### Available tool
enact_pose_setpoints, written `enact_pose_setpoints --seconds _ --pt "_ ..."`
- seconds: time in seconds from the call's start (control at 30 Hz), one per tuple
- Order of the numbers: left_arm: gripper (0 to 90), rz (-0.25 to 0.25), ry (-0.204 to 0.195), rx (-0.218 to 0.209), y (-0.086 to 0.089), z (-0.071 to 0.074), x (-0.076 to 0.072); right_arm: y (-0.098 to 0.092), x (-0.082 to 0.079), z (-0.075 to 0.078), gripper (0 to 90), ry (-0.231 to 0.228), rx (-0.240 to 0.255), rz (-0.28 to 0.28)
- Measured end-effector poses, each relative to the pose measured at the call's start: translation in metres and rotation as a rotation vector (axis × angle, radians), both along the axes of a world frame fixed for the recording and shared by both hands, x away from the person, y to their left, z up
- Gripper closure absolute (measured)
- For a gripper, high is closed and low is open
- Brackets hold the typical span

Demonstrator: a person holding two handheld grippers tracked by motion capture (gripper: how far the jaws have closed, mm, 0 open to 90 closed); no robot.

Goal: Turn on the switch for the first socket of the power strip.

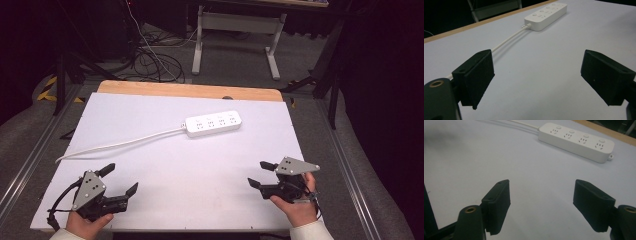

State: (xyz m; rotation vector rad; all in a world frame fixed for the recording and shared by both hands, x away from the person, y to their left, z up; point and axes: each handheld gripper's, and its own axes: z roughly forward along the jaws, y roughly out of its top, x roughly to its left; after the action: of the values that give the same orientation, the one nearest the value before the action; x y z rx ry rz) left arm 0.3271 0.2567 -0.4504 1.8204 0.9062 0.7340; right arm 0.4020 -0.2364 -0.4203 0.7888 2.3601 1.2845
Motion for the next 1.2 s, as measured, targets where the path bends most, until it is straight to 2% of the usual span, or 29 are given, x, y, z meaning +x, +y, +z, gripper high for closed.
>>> enact_pose_setpoints --seconds 0.17,0.6,1.03,1.2 --pt "12.3 -0.002 -0.001 0.000 0.000 0.000 0.000 0.004 0.004 0.012 31.8 -0.006 0.023 0.011" --pt "12.3 0.000 0.005 -0.006 0.000 0.000 0.000 0.025 0.017 0.045 34.5 -0.039 0.005 0.045" --pt "12.4 -0.006 0.007 -0.002 0.001 0.000 0.000 0.050 0.029 0.068 35.7 -0.054 -0.024 0.077" --pt "12.4 -0.005 0.008 -0.009 0.001 -0.001 0.000 0.055 0.035 0.074 36.2 -0.062 -0.015 0.075"
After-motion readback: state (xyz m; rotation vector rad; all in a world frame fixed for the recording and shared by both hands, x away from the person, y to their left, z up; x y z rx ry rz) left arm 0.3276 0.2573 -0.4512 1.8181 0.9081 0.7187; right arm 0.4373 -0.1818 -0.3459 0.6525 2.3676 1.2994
